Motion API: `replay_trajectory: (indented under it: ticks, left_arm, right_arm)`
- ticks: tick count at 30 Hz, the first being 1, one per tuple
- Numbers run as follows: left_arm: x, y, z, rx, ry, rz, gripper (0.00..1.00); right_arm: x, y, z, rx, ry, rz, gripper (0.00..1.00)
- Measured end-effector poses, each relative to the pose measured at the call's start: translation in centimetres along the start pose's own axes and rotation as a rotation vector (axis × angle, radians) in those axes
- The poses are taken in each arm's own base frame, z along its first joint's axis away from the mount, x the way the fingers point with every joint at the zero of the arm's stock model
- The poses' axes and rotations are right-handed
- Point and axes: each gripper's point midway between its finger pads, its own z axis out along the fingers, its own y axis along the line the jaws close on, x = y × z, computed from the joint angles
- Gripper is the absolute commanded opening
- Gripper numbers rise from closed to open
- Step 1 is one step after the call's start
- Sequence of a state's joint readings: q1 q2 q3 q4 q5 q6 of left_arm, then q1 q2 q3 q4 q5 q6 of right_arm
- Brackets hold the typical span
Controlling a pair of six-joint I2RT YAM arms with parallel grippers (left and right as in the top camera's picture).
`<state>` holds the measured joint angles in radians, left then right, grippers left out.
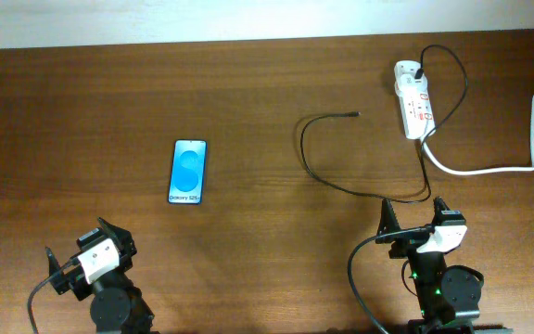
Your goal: Plug charger to phone and switch on socket
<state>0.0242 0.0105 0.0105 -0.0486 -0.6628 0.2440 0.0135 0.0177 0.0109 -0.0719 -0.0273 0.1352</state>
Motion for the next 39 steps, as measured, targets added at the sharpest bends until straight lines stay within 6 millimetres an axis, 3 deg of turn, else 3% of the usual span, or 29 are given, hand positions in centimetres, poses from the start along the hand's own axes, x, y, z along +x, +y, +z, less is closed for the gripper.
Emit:
replay_trajectory:
  ticks: [8, 39]
  left_arm:
    - [0.8, 1.0, 0.1, -0.067, 0.041, 0.020, 0.99]
    - [0.9, 1.1, 0.1, -0.070, 0.043, 0.021, 0.99]
  right_arm:
    - [0.0, 0.8, 0.0, -0.046, 0.002, -0.001, 0.98]
    - [0.0, 0.8, 0.0, -0.046, 0.002, 0.000, 0.98]
